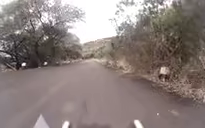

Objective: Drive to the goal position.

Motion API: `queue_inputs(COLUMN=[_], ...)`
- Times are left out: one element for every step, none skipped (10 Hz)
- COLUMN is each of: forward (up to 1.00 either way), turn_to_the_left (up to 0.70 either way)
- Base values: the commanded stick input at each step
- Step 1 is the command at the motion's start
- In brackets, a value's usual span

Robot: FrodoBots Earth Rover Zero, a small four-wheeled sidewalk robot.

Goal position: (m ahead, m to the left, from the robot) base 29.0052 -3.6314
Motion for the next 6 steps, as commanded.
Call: queue_inputs(forward=[0.50,0.50,0.50,0.50,0.50,0.50], turn_to_the_left=[0.00,0.00,0.00,0.00,0.00,0.00])
